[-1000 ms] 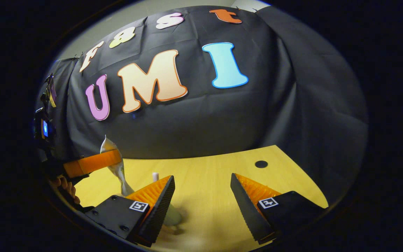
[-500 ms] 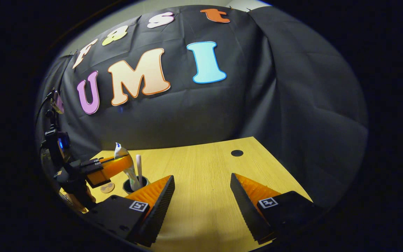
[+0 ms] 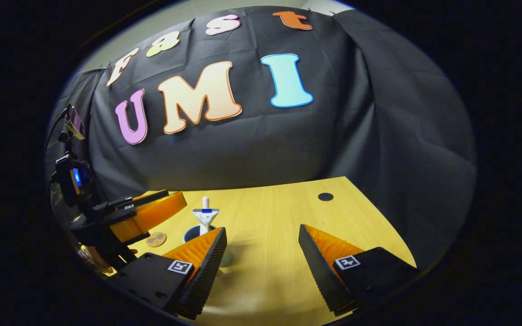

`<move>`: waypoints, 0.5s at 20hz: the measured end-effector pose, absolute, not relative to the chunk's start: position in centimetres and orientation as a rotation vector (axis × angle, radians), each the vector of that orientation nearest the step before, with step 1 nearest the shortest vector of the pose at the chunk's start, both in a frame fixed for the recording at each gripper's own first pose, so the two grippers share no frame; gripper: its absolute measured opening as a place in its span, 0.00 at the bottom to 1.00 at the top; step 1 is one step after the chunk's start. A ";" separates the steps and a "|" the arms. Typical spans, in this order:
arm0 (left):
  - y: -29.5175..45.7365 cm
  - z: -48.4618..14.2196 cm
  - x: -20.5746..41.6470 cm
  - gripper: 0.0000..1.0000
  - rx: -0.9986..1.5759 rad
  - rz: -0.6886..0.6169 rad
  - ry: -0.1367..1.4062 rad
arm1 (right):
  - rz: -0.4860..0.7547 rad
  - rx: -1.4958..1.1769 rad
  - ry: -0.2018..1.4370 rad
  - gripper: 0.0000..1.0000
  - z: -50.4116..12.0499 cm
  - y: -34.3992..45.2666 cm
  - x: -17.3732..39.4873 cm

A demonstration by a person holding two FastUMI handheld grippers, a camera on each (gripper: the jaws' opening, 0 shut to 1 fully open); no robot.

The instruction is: Put the toothbrush and toothpaste on the desktop into the cup, then pick up the cup and place it on the coaster on the desktop.

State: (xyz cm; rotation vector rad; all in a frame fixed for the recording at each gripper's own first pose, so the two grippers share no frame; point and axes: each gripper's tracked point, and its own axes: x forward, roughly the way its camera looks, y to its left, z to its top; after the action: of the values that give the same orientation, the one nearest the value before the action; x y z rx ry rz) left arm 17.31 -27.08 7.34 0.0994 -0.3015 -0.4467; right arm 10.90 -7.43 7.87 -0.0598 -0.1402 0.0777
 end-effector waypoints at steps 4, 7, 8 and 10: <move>-22.5 8.5 15.2 0.93 0.073 -0.364 -0.311 | 0.142 -0.097 -0.105 0.98 7.3 -4.4 10.6; -18.3 8.6 13.8 0.93 0.079 -0.272 -0.297 | 0.199 -0.147 -0.046 0.98 6.2 -1.8 11.3; -16.6 8.4 13.3 0.91 0.086 -0.234 -0.281 | 0.214 -0.162 -0.027 0.98 6.0 -1.2 11.6; -14.0 8.2 12.6 0.93 0.084 -0.179 -0.266 | 0.247 -0.190 0.028 0.98 5.2 0.3 12.5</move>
State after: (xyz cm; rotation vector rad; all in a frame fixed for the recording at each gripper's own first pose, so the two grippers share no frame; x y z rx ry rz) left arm 12.59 -13.97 8.19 0.0842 -0.2657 -0.1792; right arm 12.51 0.26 5.18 -0.1903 0.0281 0.2469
